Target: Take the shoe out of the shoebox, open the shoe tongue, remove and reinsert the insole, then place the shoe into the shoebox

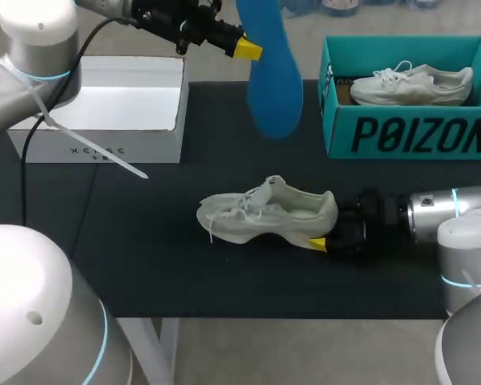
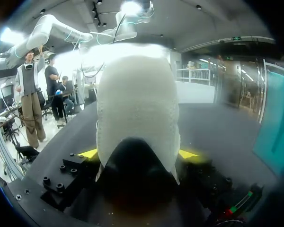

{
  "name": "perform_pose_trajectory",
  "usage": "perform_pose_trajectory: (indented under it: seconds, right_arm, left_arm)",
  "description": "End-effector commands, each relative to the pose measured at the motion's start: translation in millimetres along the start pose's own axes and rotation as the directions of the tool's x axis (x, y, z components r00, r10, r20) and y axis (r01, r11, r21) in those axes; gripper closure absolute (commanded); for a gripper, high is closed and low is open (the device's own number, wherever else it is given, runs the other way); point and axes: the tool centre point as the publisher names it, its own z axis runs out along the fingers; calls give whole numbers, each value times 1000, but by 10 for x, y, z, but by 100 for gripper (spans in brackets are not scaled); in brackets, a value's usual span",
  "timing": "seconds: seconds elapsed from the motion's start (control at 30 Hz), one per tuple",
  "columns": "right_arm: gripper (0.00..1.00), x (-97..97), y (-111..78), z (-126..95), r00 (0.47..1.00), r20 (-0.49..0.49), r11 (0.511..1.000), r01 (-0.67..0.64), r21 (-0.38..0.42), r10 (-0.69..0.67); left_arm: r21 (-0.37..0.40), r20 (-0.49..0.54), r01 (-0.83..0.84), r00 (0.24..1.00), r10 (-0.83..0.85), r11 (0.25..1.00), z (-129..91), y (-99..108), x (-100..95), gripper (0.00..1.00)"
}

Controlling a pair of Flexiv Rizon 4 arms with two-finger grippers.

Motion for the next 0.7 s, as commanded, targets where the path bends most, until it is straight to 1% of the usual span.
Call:
perform_pose_trajectory:
  seconds: [0.03, 0.17, 0.27, 0.43, 0.7]
  right_arm:
    - [100, 4, -46, 37, 1000, 1, 1000, -1, 1, 1]
    - [100, 4, -46, 37, 1000, 1, 1000, -1, 1, 1]
    - [100, 4, -46, 37, 1000, 1, 1000, -1, 1, 1]
    - [100, 4, -46, 37, 1000, 1, 1000, -1, 1, 1]
    - [100, 4, -46, 37, 1000, 1, 1000, -1, 1, 1]
  left_arm:
    - [-43, -38, 28, 999, -29, 999, -29, -147, -22, 100]
    - [-58, -53, 88, 994, -91, 994, -47, -220, -33, 100]
    - [-65, -85, 119, 989, -124, 991, -66, -294, -42, 100]
    - [-83, -137, 163, 975, -174, 983, -107, -443, 10, 100]
    - [-121, -122, 179, 974, -193, 976, -116, -520, 142, 100]
